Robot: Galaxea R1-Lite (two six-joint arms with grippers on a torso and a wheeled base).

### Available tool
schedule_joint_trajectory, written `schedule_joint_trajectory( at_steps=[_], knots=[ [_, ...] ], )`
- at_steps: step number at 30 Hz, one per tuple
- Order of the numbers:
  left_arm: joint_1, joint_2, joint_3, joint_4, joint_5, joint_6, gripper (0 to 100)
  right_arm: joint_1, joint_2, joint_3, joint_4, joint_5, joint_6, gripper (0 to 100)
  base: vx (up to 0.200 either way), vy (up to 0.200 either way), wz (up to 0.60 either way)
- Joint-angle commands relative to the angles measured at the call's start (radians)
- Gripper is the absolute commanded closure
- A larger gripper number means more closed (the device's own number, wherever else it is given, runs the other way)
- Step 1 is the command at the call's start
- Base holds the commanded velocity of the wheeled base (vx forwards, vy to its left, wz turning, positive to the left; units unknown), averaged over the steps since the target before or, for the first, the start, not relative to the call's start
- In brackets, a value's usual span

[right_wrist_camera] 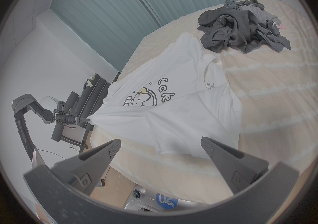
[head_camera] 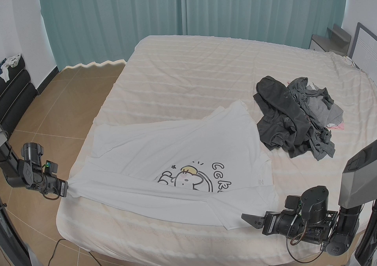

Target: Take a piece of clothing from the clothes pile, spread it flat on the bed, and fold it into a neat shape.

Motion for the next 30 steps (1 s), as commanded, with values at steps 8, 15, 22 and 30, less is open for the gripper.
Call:
schedule_joint_trajectory(
  at_steps=[8,15,22,30],
  knots=[
    [0.011,0.014,-0.001,0.009,-0.005,-0.006,0,-0.001,-0.002,0.018,0.000,0.000,0.000,0,0.000,0.000,0.00],
    [0.012,-0.007,0.022,0.002,-0.012,-0.078,0,-0.001,-0.002,0.018,0.000,0.000,0.000,0,0.000,0.000,0.00],
    [0.018,-0.144,0.086,0.002,-0.141,-0.239,0,-0.001,0.000,0.018,0.000,0.002,0.003,0,0.000,0.000,0.00],
    [0.022,-0.190,0.114,-0.005,-0.175,-0.360,0,-0.001,0.000,0.018,0.000,0.003,0.003,0,0.000,0.000,0.00]
  ],
)
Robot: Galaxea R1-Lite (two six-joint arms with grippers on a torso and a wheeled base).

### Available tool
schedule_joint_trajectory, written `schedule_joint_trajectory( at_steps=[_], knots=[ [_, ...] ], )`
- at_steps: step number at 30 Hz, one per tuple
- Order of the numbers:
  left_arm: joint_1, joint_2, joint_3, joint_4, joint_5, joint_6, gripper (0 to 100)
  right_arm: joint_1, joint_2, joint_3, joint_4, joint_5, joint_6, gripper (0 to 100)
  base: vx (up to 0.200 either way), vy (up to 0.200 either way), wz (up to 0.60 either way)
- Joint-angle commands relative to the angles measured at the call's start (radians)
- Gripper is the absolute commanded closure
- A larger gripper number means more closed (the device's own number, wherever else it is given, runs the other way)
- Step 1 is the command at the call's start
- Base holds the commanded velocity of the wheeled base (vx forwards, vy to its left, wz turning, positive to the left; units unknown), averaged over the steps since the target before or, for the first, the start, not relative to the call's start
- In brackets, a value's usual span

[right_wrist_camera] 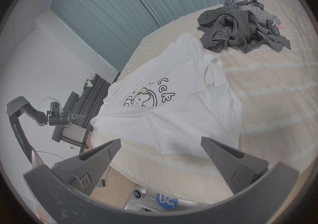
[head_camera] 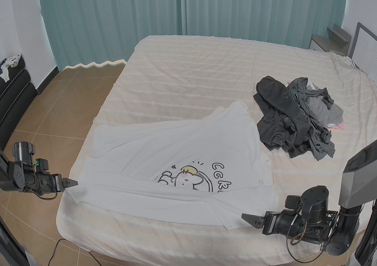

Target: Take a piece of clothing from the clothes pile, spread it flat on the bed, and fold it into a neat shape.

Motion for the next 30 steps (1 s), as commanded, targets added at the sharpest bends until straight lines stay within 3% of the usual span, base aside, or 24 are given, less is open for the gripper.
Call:
schedule_joint_trajectory(
  at_steps=[1,6,11,14,27,30],
  knots=[
    [-0.001,-0.059,0.016,-0.002,-0.019,-0.059,0,0.001,0.003,0.018,0.000,0.001,0.000,0,0.000,0.000,0.00],
    [0.001,-0.061,0.016,-0.002,-0.032,-0.107,0,-0.001,0.003,0.018,0.000,0.000,0.000,0,0.000,0.000,0.00],
    [-0.007,-0.065,0.017,-0.068,-0.026,-0.239,0,-0.001,0.001,0.018,0.000,0.000,0.000,0,0.000,0.000,0.00],
    [-0.007,-0.064,0.020,-0.094,-0.025,-0.273,0,-0.001,-0.001,0.018,0.000,0.000,0.000,0,0.000,0.000,0.00],
    [-0.007,-0.058,0.017,-0.107,-0.022,-0.260,0,-0.004,-0.010,0.018,-0.002,-0.003,-0.003,0,0.185,0.000,0.00],
    [-0.007,-0.058,0.022,-0.127,-0.022,-0.260,0,-0.007,-0.010,0.018,-0.002,-0.007,-0.003,0,0.000,0.000,0.00]
  ],
)
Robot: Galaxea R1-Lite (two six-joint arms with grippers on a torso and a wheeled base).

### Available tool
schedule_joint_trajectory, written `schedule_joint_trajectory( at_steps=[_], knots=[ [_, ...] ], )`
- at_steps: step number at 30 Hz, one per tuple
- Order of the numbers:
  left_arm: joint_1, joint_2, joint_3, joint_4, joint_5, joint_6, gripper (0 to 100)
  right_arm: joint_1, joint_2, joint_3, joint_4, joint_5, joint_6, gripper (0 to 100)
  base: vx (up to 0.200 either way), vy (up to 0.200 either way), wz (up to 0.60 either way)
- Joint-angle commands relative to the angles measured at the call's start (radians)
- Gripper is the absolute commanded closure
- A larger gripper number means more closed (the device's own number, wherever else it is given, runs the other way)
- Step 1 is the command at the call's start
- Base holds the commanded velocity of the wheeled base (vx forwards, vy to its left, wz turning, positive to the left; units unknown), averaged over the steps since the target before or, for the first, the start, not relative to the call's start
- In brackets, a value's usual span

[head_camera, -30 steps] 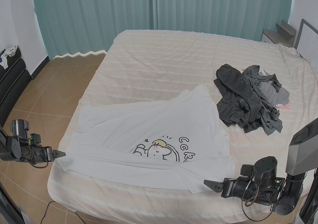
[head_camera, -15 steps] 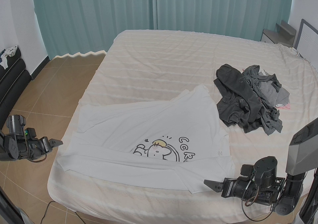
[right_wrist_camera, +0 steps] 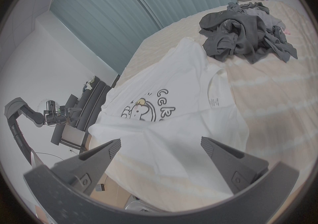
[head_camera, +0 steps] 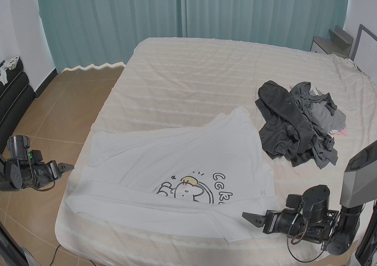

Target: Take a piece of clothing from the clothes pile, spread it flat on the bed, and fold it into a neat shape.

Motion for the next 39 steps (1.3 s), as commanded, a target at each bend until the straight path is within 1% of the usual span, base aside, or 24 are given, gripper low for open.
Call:
schedule_joint_trajectory(
  at_steps=[1,2,6,10,12,14,15,17,18,19,21,22,23,28,34,39],
  knots=[
    [0.000,0.003,0.005,-0.010,0.001,0.000,0,-0.005,-0.001,0.018,-0.002,-0.004,0.000,0,0.000,0.000,0.00],
    [0.000,0.003,0.005,-0.010,0.001,0.000,0,-0.005,-0.001,0.018,-0.002,-0.004,0.000,0,0.000,0.000,0.00],
    [0.000,0.005,-0.004,-0.011,-0.001,0.019,0,-0.045,-0.022,0.012,-0.004,-0.002,-0.006,0,0.000,0.000,0.00],
    [-0.024,0.043,-0.099,-0.007,0.011,0.031,0,-0.125,-0.053,-0.047,-0.001,-0.001,-0.018,0,0.000,0.000,0.00],
    [-0.047,0.089,-0.176,0.001,0.070,0.031,0,-0.159,-0.047,-0.076,0.001,0.001,-0.050,0,0.000,0.000,0.00],
    [-0.084,0.158,-0.266,0.012,0.169,0.032,0,-0.192,-0.031,-0.105,0.001,0.001,-0.106,0,0.000,0.000,0.00],
    [-0.084,0.158,-0.266,0.012,0.169,0.032,0,-0.192,-0.031,-0.105,0.001,0.001,-0.106,0,0.000,0.000,0.00],
    [-0.126,0.256,-0.398,0.030,0.251,0.026,0,-0.217,-0.022,-0.153,0.006,0.002,-0.149,0,0.000,0.000,0.00],
    [-0.126,0.256,-0.398,0.030,0.251,0.026,0,-0.217,-0.022,-0.153,0.006,0.002,-0.149,0,0.000,0.000,0.00],
    [-0.136,0.281,-0.443,0.050,0.249,0.026,0,-0.220,-0.022,-0.169,0.019,0.002,-0.152,0,0.000,0.000,0.00],
    [-0.170,0.367,-0.572,0.131,0.244,0.023,0,-0.220,-0.028,-0.203,0.082,0.001,-0.152,0,0.000,0.000,0.00],
    [-0.170,0.367,-0.572,0.131,0.244,0.023,0,-0.220,-0.028,-0.203,0.082,0.001,-0.152,0,0.000,0.000,0.00],
    [-0.189,0.422,-0.657,0.174,0.244,0.009,0,-0.220,-0.027,-0.225,0.108,0.001,-0.152,0,0.000,0.000,0.00],
    [-0.218,0.543,-0.799,0.219,0.244,-0.020,0,-0.232,-0.013,-0.251,0.124,0.001,-0.153,0,0.000,0.000,0.00],
    [-0.230,0.627,-0.909,0.257,0.243,-0.021,0,-0.232,-0.010,-0.260,0.131,0.001,-0.155,0,0.000,0.000,0.00],
    [-0.244,0.647,-0.929,0.260,0.212,-0.023,0,-0.231,-0.005,-0.257,0.130,0.001,-0.155,0,0.000,0.000,0.00]
  ],
)
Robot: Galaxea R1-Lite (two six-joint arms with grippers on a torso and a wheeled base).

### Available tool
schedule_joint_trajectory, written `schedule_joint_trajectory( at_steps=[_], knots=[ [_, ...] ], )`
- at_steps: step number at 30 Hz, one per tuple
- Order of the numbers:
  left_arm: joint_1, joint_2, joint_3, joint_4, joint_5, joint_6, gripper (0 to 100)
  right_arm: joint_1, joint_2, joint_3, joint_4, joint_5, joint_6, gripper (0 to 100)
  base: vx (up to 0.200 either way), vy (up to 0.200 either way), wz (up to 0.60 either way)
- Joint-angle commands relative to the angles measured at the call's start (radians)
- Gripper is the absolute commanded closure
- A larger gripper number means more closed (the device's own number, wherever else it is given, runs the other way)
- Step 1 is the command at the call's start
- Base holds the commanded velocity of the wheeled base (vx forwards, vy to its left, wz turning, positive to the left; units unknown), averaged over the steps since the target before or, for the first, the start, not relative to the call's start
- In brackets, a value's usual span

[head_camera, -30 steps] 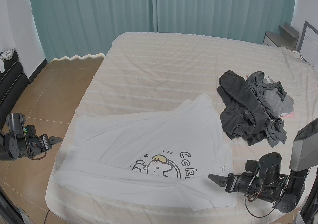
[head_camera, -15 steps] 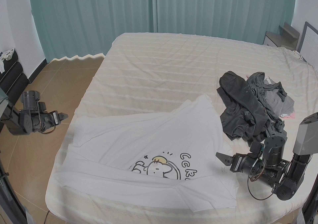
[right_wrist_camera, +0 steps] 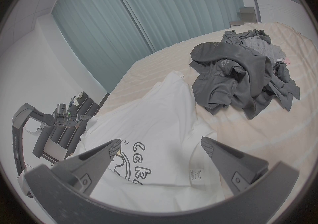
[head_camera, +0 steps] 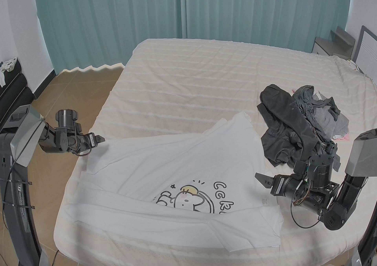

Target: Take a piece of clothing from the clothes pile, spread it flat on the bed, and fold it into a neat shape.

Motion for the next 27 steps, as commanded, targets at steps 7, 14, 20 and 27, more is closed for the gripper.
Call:
schedule_joint_trajectory(
  at_steps=[7,14,20,27],
  knots=[
    [-0.034,0.079,-0.057,0.001,-0.014,-0.023,0,-0.003,0.009,-0.001,-0.002,0.000,0.000,0,0.000,0.000,0.00],
    [-0.040,0.090,-0.085,0.001,-0.008,-0.024,0,-0.004,0.014,-0.015,-0.003,0.000,0.000,0,0.000,0.000,0.00],
    [-0.040,0.107,-0.090,-0.001,-0.009,-0.024,0,-0.024,0.063,-0.098,0.013,0.000,-0.002,0,0.000,0.000,0.00],
    [-0.045,0.121,-0.103,-0.007,-0.006,-0.067,100,-0.099,0.141,-0.348,0.213,0.003,-0.032,0,0.000,0.000,0.00]
  ],
)
